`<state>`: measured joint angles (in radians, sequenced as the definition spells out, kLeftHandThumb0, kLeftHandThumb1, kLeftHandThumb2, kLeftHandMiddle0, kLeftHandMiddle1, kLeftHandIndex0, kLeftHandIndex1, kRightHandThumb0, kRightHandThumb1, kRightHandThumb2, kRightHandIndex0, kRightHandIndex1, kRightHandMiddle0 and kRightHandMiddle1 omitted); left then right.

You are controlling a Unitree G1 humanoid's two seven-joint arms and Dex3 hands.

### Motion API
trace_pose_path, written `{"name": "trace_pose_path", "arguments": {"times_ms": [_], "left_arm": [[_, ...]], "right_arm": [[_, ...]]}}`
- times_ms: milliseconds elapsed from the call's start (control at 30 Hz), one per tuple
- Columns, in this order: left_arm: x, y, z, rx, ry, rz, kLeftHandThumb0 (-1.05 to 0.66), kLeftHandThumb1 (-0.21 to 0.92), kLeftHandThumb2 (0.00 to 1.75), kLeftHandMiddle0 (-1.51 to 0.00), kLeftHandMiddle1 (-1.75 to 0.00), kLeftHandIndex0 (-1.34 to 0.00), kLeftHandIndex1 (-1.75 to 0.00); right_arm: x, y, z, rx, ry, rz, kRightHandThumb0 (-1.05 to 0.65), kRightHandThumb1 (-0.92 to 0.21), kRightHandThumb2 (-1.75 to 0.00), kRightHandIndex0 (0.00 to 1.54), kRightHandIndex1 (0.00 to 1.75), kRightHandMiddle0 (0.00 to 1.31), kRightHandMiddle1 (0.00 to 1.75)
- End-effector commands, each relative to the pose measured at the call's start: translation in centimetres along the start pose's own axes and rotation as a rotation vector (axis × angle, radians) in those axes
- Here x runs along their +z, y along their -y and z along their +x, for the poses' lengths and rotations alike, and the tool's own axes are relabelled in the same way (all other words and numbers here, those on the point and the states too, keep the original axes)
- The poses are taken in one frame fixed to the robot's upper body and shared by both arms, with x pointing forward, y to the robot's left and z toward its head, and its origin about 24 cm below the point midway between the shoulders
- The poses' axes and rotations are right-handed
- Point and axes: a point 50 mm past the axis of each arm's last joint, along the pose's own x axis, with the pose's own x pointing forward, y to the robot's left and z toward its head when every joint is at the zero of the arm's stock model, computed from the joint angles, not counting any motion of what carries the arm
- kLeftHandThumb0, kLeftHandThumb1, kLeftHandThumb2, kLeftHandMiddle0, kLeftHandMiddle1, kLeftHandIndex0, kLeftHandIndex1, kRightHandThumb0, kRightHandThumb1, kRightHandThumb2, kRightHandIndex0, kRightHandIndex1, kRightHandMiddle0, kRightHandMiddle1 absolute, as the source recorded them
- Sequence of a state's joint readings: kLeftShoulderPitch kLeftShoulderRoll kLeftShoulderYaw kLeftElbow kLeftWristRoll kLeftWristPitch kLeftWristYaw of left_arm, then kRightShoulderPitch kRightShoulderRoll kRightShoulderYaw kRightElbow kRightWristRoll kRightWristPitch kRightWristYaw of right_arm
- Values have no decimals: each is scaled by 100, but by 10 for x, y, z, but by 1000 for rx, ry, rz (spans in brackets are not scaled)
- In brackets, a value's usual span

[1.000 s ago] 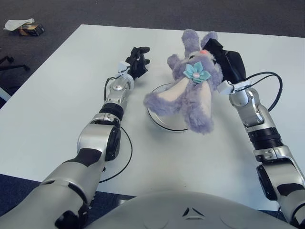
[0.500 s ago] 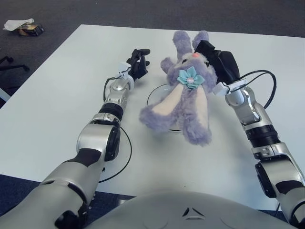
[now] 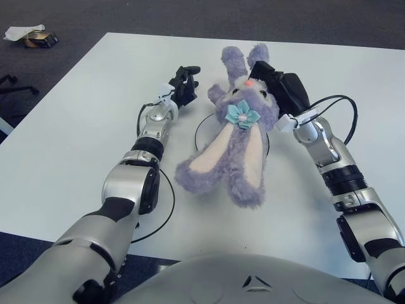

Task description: Put the doll into the plate.

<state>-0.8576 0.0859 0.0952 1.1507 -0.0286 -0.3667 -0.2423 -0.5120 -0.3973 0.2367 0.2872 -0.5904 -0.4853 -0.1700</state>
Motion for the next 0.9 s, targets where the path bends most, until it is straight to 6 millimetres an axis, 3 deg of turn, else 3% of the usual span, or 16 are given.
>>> {"name": "trace_pose_path", "arguments": {"times_ms": [0, 367, 867], "left_arm": [[-2, -2, -1, -8, -18, 15, -90, 92, 88, 0, -67, 0, -89], [-2, -1, 0, -4, -35, 49, -81, 92, 88, 0, -59, 0, -97], [-3, 1, 0, -27, -43, 69, -74, 92, 87, 0, -59, 0, -83]], "right_arm": [[4, -6, 4, 20, 30, -5, 0, -15, -152, 74, 174, 50, 175], [7, -13, 4, 55, 54, -23, 0, -15, -152, 74, 175, 49, 175], [18, -18, -2, 88, 62, -58, 0, -17, -150, 74, 173, 48, 175]]}}
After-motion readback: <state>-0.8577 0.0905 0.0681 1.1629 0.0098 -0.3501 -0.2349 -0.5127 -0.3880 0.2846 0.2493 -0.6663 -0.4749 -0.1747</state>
